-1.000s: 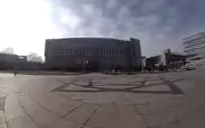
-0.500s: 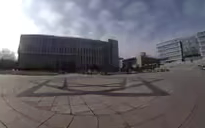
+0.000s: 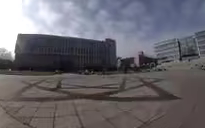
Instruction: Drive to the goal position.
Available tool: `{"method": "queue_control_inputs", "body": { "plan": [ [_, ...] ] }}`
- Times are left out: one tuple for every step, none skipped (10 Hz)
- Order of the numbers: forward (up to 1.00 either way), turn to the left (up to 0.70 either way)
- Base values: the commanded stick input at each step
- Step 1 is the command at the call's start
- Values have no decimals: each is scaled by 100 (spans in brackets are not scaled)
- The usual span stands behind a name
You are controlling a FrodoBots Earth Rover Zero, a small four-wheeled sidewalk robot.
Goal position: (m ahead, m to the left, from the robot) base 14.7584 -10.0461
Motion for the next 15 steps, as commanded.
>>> {"method": "queue_control_inputs", "body": {
  "plan": [
    [85,0],
    [85,0],
    [85,0],
    [85,0],
    [85,0],
    [85,0],
    [85,0],
    [85,0],
    [85,0],
    [85,0],
    [85,0],
    [85,0],
    [85,0],
    [85,0],
    [85,0]
  ]
}}
